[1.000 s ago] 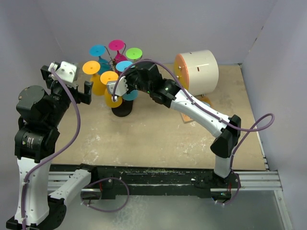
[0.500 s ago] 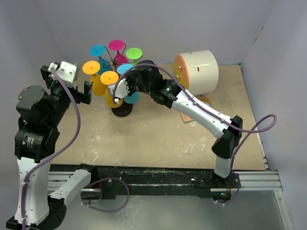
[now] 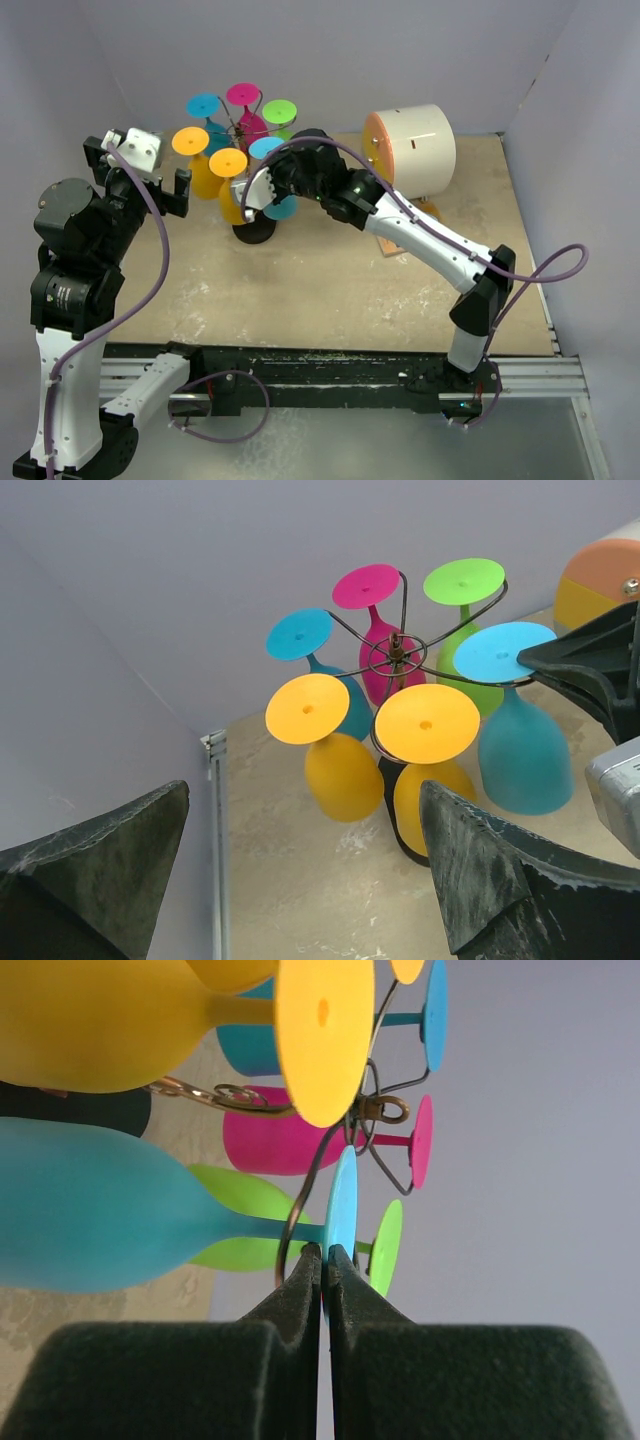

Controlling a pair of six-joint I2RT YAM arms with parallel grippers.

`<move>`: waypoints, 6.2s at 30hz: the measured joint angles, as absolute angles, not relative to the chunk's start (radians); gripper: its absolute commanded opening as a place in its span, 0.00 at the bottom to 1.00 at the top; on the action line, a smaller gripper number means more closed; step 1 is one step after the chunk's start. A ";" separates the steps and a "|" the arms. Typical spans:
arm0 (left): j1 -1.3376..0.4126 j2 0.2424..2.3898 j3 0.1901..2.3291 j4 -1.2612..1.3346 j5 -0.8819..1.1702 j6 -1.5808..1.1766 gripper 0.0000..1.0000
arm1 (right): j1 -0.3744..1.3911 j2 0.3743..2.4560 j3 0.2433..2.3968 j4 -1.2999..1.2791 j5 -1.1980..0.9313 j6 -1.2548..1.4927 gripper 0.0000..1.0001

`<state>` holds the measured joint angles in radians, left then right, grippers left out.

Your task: Place the wine glass upside down on the wine glass rack

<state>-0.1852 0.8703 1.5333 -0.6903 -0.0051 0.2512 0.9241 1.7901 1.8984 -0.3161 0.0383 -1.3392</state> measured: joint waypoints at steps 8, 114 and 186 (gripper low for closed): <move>-0.185 0.870 1.533 -0.690 -0.009 0.255 0.99 | 0.925 1.771 1.853 -0.309 0.051 -1.345 0.00; -0.185 0.852 1.444 -0.660 0.013 0.309 0.99 | 0.754 1.517 1.572 -0.191 0.082 -1.140 0.99; -0.119 0.689 1.245 -0.563 -0.049 0.123 0.99 | -0.047 0.685 1.217 -0.357 -0.027 -0.189 1.00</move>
<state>-0.1188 0.6891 1.2453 -0.5632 -0.0490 0.1230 -0.0475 0.6853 1.2175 -0.3569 -0.0265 -0.1894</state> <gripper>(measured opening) 0.990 0.998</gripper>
